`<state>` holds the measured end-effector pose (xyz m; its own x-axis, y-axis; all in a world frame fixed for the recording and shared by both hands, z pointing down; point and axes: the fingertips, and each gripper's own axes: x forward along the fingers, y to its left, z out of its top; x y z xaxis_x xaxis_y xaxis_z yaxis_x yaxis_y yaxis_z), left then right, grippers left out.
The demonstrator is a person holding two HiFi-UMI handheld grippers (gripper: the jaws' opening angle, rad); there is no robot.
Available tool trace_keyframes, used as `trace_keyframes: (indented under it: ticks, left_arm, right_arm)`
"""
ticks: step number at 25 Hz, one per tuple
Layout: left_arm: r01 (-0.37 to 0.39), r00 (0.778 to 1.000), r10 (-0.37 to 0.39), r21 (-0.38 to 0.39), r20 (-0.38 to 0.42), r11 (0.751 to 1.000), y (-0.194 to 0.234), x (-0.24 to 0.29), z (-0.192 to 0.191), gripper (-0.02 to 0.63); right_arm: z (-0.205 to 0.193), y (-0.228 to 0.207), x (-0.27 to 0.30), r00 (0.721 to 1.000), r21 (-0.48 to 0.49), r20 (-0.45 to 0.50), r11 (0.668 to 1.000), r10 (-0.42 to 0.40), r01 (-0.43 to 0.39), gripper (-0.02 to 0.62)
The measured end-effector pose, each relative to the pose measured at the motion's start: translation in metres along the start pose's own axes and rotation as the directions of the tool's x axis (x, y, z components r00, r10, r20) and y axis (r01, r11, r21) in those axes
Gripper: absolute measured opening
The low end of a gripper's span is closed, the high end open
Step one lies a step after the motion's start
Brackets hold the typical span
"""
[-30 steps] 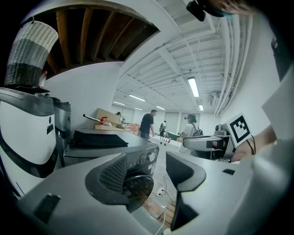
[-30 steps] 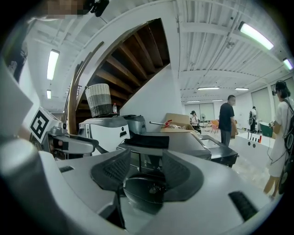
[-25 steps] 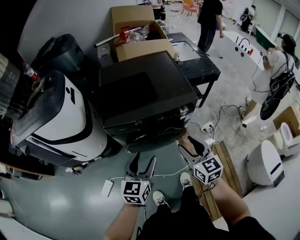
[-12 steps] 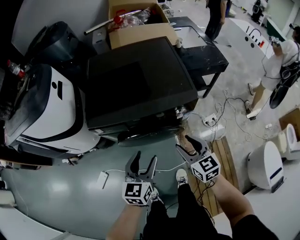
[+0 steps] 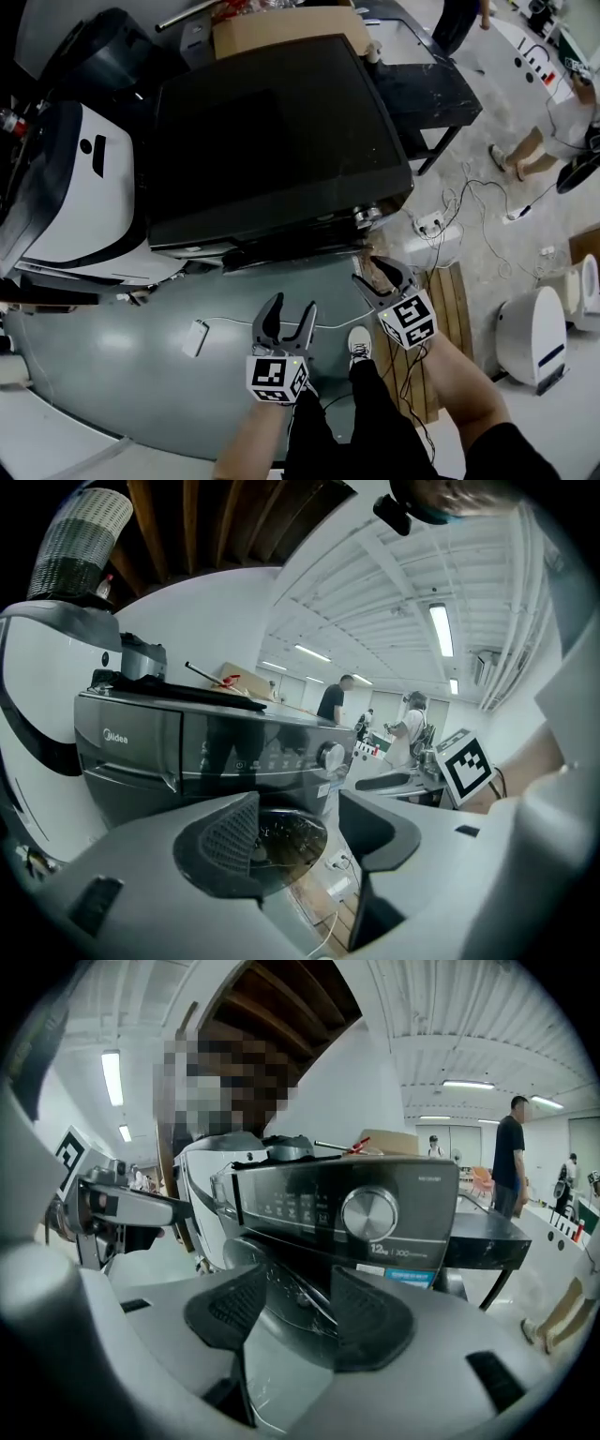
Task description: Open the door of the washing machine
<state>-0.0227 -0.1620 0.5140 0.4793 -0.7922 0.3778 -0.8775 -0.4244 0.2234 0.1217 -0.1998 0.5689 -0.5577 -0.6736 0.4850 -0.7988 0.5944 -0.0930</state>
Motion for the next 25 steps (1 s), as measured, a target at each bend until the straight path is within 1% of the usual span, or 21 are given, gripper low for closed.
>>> trace_keyframes:
  ticks: [4, 11, 16, 20, 22, 25]
  left_arm:
    - [-0.017, 1.000, 0.017, -0.020, -0.016, 1.000, 0.011, 0.019, -0.019, 0.265]
    - [-0.030, 0.999, 0.028, -0.037, -0.046, 0.999, 0.025, 0.049, -0.049, 0.265]
    - [-0.037, 0.997, 0.033, -0.052, -0.071, 0.998, 0.031, 0.064, -0.066, 0.265]
    - [-0.030, 0.996, 0.026, -0.052, -0.087, 0.998, 0.030, 0.071, -0.077, 0.265]
    - [-0.030, 0.996, 0.026, -0.052, -0.089, 0.998, 0.030, 0.072, -0.080, 0.265]
    - [-0.036, 0.996, 0.031, -0.059, -0.088, 0.998, 0.032, 0.073, -0.084, 0.265]
  right_arm:
    - [-0.024, -0.010, 0.027, 0.999, -0.014, -0.034, 1.000, 0.015, -0.015, 0.216]
    - [-0.060, -0.030, 0.070, 0.993, -0.096, -0.114, 0.995, 0.030, -0.041, 0.216]
    - [-0.076, -0.034, 0.092, 0.982, -0.142, -0.176, 0.985, 0.069, -0.094, 0.216]
    - [-0.088, -0.035, 0.106, 0.975, -0.190, -0.208, 0.974, 0.081, -0.122, 0.216]
    - [-0.092, -0.035, 0.112, 0.973, -0.203, -0.218, 0.971, 0.080, -0.125, 0.216]
    - [-0.093, -0.038, 0.116, 0.975, -0.185, -0.214, 0.977, 0.064, -0.105, 0.213]
